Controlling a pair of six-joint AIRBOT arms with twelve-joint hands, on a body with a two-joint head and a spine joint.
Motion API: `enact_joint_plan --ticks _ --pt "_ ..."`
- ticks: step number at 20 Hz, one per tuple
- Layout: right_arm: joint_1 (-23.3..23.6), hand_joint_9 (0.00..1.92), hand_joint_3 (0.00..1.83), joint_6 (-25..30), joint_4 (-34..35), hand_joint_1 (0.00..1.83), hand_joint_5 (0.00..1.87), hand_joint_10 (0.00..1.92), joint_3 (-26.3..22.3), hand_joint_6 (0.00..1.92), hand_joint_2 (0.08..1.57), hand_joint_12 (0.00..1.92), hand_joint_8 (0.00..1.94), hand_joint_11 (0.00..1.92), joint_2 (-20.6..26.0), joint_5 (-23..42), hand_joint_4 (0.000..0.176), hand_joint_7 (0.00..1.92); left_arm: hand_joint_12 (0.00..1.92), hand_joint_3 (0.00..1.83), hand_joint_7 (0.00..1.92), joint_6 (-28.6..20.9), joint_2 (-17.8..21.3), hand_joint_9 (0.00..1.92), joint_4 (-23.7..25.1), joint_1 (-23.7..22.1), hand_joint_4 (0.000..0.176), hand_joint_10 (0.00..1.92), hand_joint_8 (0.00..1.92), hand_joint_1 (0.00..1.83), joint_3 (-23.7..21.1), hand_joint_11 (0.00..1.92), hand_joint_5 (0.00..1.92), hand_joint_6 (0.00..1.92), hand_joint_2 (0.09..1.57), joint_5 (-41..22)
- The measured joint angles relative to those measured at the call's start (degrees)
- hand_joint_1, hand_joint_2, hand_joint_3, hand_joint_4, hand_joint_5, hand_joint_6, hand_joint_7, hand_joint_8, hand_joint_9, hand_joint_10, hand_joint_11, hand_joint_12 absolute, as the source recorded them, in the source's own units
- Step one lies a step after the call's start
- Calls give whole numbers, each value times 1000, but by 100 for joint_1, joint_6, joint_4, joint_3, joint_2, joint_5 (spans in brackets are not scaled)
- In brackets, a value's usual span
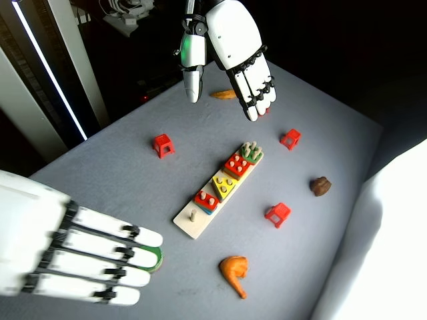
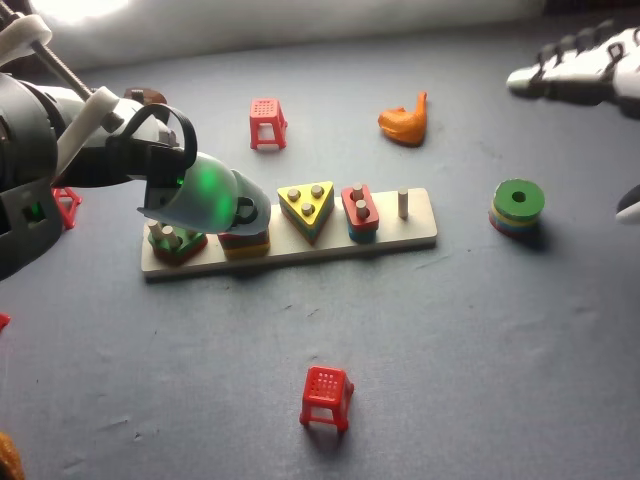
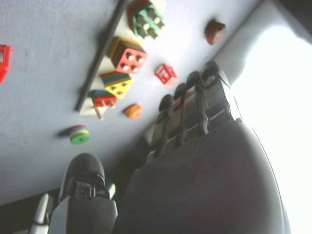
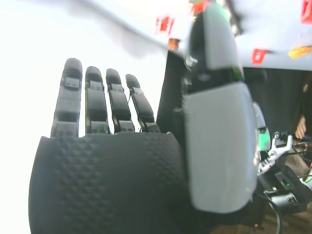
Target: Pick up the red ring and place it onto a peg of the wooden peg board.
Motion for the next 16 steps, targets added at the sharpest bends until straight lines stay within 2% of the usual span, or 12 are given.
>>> enact_joint_plan --ticks 5,10,13,16 --pt "-236 241 2 0 90 1250 205 26 634 14 984 868 8 0 -678 127 0 231 0 0 0 -98 0 0 0 0 0 0 0 0 0 0 43 9 1173 105" --pt "-503 259 4 0 103 1147 257 19 1174 17 1009 859 9 0 -1292 120 0 265 0 0 0 -129 0 0 0 2 0 0 0 0 0 0 44 6 1177 210" --pt "-654 235 6 -44 103 1122 237 5 1379 2 1032 800 0 0 -1451 170 0 238 0 0 0 -129 0 0 -2 11 0 0 0 0 0 0 44 4 1173 225" --pt "-793 279 0 -166 101 1138 319 16 1510 21 1022 874 13 0 -1523 212 0 306 0 0 0 -129 0 0 0 15 0 0 0 0 0 0 48 4 1177 236"
